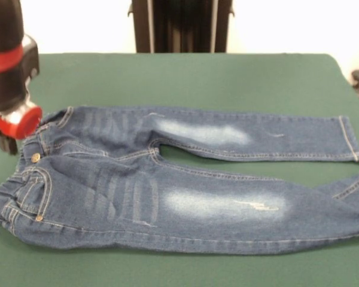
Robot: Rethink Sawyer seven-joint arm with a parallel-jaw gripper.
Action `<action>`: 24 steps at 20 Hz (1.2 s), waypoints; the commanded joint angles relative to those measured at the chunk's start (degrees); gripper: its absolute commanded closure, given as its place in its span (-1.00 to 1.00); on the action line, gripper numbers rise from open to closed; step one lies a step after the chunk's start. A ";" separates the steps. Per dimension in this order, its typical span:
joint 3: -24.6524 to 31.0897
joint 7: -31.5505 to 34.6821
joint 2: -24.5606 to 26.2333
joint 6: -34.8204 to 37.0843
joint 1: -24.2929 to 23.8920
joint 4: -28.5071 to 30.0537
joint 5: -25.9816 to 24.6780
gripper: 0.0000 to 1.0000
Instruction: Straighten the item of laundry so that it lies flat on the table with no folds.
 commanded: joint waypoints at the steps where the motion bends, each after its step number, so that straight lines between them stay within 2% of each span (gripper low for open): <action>1: -0.11 -4.24 -6.85 0.75 1.39 12.70 4.05 1.00; 4: -0.55 -0.76 -7.19 -1.44 1.97 15.01 4.51 1.00; 10: -2.05 5.47 -5.72 -4.57 4.57 16.03 4.83 1.00; 24: -7.03 13.63 -3.56 -9.49 8.98 17.25 8.34 1.00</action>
